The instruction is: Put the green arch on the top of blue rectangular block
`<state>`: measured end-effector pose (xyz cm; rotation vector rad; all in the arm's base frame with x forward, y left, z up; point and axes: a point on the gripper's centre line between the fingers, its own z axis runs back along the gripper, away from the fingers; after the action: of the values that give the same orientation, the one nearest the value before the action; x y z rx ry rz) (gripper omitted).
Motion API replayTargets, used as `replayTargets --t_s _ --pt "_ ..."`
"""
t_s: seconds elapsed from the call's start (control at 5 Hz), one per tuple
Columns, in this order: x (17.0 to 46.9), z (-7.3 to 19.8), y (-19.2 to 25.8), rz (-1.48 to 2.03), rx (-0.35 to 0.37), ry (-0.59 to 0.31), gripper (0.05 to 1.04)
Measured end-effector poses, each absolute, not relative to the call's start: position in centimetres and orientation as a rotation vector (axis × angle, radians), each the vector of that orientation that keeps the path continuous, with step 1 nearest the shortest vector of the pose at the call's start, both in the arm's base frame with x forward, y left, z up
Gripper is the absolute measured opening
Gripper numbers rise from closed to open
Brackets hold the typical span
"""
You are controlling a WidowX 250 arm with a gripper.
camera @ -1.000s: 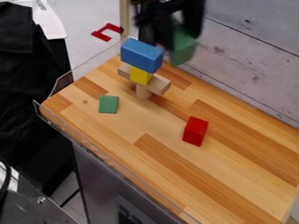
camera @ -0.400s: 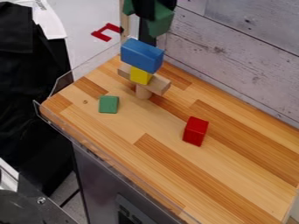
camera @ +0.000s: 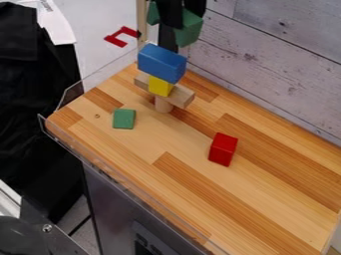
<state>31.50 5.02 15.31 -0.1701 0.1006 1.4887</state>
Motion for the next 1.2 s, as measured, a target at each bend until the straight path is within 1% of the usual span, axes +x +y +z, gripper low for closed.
replayTargets --t_s 0.2,0.6,1.2 --pt "31.7 15.1 5.3 1.51 -0.202 0.096 0.548" --pt "31.7 13.8 5.6 1.54 -0.265 0.124 0.548" --pt "32.2 12.2 6.1 1.573 -0.327 0.156 0.548"
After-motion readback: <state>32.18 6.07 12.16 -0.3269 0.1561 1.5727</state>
